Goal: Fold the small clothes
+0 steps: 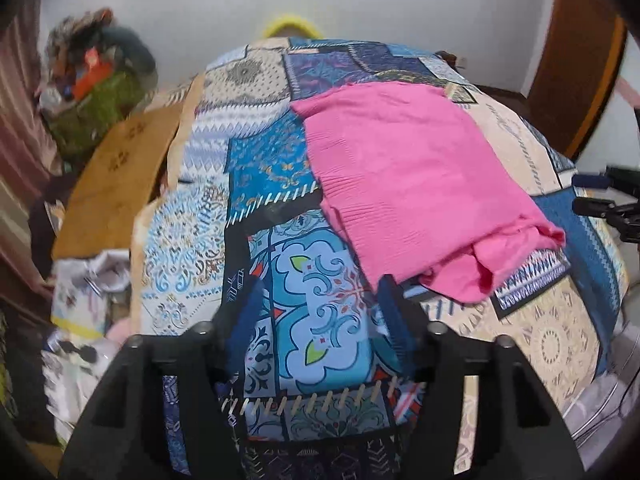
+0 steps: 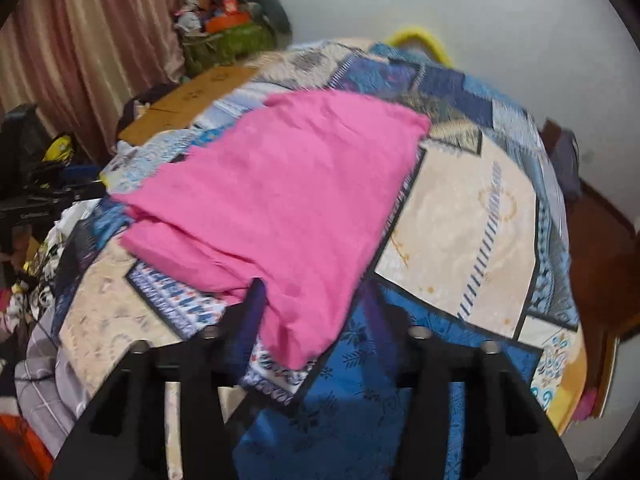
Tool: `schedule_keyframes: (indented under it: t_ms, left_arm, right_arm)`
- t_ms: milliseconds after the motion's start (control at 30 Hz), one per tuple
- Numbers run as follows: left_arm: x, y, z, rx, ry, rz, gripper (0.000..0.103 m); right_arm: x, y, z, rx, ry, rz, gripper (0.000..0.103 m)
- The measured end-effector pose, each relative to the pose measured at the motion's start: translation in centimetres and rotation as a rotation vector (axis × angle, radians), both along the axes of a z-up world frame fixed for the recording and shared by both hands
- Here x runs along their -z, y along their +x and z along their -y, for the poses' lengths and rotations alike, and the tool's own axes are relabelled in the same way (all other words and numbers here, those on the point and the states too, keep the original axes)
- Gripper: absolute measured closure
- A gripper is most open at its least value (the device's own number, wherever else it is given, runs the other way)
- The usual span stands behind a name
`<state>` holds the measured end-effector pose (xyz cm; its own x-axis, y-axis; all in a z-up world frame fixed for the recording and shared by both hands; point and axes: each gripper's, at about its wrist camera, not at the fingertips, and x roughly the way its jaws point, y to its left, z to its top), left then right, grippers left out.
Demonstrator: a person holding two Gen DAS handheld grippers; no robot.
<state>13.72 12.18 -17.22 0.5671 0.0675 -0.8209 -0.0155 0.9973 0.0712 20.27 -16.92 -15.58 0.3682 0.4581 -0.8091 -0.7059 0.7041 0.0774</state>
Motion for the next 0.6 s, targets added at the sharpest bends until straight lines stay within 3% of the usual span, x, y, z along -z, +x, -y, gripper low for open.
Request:
schedule_keyframes:
  t_ms: [67,300,400,533,600]
  left_arm:
    - [0.1,-0.3,0.9,0.034,0.030,-0.001,0.032]
    - [3.4,0.8,3.7,0.131,0.124,-0.066,0.031]
    - [3.7,1.8,4.3,0.169,0.186,-0.006,0.022]
    - [4.3,3.7,5.0,0.209,0.236,0.018,0.021]
    - [4.5,4.4,5.5,0.232,0.236,0.018,0.029]
  right_arm:
    - [0.3,-0.6,-0.7,-0.038,-0.023,0.007,0.048]
    - [4.3,-1.3,-2.8,-0.132,-0.136,-0.031,0.048]
    - [5.4,-0.6,-3.1,-0.136,-0.142,-0.041,0.048]
    - [5.7,1.2,-3.2,-0.128,-0.099,-0.080,0.048]
    - [6.0,1.9,-3.4,-0.132,-0.078,-0.105,0.062]
